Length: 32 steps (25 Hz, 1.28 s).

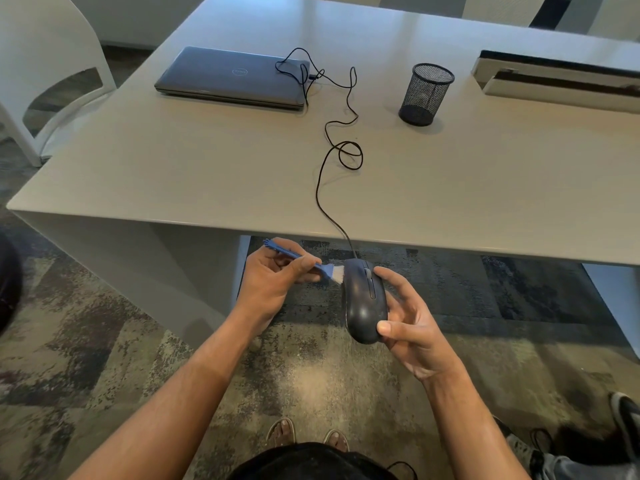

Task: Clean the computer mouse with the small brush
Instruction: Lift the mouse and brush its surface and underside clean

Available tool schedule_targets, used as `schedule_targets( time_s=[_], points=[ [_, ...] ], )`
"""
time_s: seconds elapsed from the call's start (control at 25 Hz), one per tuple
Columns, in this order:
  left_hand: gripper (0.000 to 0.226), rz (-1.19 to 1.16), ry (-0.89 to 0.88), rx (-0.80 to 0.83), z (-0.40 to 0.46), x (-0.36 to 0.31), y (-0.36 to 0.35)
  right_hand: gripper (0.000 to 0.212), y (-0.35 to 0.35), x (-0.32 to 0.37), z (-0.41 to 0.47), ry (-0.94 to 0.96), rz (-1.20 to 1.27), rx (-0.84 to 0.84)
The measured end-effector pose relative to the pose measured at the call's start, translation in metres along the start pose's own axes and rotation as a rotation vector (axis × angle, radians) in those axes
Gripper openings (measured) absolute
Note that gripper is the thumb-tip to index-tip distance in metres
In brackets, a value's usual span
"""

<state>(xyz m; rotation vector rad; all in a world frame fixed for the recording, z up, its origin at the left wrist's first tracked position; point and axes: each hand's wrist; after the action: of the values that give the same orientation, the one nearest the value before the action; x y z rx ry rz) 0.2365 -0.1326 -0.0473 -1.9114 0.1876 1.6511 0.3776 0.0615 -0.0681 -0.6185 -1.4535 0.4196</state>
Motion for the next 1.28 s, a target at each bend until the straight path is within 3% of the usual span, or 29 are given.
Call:
schedule_targets(
  time_s=[0.16, 0.24, 0.48, 0.6, 0.8, 1.08, 1.16, 1.28],
  points=[
    [0.011, 0.008, 0.016, 0.241, -0.011, 0.000, 0.000, 0.075, 0.002, 0.005, 0.000, 0.017, -0.003, -0.027],
    [0.016, 0.020, 0.015, 0.288, -0.014, -0.002, 0.001, 0.075, 0.003, 0.006, 0.000, 0.016, 0.004, -0.035],
    [0.008, -0.002, -0.033, -0.051, -0.003, -0.006, 0.002, 0.073, -0.002, 0.004, -0.001, -0.008, 0.048, 0.010],
    [0.008, 0.042, -0.050, -0.118, 0.004, -0.006, -0.004, 0.075, -0.004, 0.002, 0.001, -0.010, 0.051, 0.013],
    [0.010, 0.051, -0.062, -0.041, -0.002, -0.004, -0.011, 0.077, -0.001, 0.004, 0.005, 0.008, 0.037, -0.015],
    [0.006, 0.063, -0.056, 0.230, -0.020, 0.002, -0.006, 0.076, 0.005, 0.007, 0.008, 0.012, 0.006, -0.042],
    [0.005, 0.055, -0.043, 0.209, -0.021, 0.003, -0.003, 0.076, 0.006, 0.006, 0.008, 0.009, 0.013, -0.038],
    [0.009, 0.062, -0.070, 0.029, -0.015, 0.000, -0.003, 0.075, 0.008, 0.004, 0.008, -0.002, 0.028, -0.010]
  ],
)
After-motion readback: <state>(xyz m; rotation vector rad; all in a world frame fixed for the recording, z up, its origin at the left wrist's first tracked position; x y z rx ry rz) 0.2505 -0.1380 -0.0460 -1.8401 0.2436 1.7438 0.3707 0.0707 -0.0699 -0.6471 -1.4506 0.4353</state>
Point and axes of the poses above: each hand's wrist, its own z-axis towards the middle knuckle, its own y-axis out of the back of the hand, x = y × z, and after that the axes turned 6 degrees about y, right-handed
